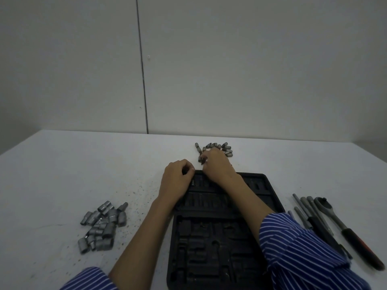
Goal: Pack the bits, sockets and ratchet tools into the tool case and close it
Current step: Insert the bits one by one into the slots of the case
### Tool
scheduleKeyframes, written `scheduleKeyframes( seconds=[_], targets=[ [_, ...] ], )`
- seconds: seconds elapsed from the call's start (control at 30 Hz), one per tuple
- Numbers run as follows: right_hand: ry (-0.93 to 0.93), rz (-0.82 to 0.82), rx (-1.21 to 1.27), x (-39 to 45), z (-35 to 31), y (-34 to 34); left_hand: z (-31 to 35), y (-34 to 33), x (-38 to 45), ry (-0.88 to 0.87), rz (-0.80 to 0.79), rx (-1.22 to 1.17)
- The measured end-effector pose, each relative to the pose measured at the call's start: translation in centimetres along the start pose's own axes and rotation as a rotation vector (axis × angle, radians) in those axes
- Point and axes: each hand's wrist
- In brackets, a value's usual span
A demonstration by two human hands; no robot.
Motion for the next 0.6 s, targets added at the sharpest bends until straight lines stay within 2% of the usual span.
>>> scheduleKeyframes(
  seconds=[0.33, 0.6],
  targets=[
    [-0.024, 0.019, -0.007, 0.24, 0.04, 0.06, 0.05, 0.08, 0.07, 0.010, 0.002, -0.015],
    [0.074, 0.021, -0.046, -0.14, -0.02, -0.11, -0.03, 0.07, 0.08, 0.018, -0.003, -0.027]
  ],
)
Point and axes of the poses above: each hand's wrist, its own x-axis towards the middle knuckle, its own y-axis out of the back of the hand, z = x × y, and after that the axes turned 4 degrees about x, right-handed
